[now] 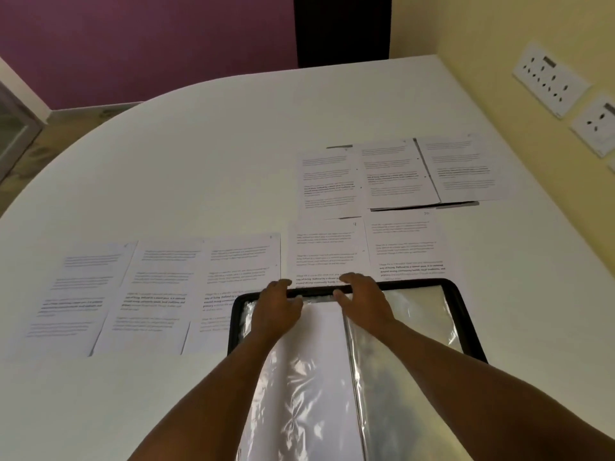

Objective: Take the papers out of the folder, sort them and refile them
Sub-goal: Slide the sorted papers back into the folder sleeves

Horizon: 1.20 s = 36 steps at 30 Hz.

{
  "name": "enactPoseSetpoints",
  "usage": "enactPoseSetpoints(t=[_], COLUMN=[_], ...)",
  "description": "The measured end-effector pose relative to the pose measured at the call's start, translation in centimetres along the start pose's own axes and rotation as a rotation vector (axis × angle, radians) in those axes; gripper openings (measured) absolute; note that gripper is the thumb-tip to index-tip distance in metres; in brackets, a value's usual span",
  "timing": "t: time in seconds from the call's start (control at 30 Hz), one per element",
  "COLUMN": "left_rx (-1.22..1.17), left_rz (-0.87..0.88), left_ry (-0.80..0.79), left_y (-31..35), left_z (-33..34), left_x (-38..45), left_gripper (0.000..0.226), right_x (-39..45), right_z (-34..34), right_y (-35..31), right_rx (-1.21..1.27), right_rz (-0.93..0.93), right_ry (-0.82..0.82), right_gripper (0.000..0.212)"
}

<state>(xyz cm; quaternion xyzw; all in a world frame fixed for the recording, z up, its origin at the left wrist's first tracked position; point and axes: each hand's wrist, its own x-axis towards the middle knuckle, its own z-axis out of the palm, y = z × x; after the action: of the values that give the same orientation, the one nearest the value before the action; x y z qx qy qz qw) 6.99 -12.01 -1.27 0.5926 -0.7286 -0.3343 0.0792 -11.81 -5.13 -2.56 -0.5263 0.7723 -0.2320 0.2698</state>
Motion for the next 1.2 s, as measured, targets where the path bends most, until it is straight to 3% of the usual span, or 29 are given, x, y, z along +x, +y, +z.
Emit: enactPoseSetpoints(t=[0.37,0.53,0.77,1.0,1.1,1.2], left_rx=[-0.138,-0.114,0.074,0.217,0.14,0.056], left_rz=[-0.111,-0.146,-0.215,-0.284,-0.343,-0.419], left_ry=[0.113,0.16,0.134,0.25,0.299,0.284], left_y=[8.1,10.1,10.5,8.1,7.0,6.8], left_z=[0.1,1.4,4.3,4.0,3.0,1.9], left_x=[16.9,23.7,29.9,31.4,31.8,32.5], left_gripper=[0.065,0.067,0.076,0.072,0.079,0.088], right_x=[16.3,22.2,27.3,29.2,29.5,29.5], right_z=[-5.0,-5.2,-3.2,-0.9,-0.1,0.6], right_y=[3.0,4.3,4.7,3.2,2.3,1.5], right_rx=[0.051,-0.054,-0.429,-0.43,-0.38,-0.34], right_rz=[0.1,0.095,-0.035,-0.086,-0.09,0.054], right_ry=[0.084,0.027,-0.119,-0.096,-0.028,0.158], right_gripper=[0.043,0.052,0.062,0.057,0.051,0.053])
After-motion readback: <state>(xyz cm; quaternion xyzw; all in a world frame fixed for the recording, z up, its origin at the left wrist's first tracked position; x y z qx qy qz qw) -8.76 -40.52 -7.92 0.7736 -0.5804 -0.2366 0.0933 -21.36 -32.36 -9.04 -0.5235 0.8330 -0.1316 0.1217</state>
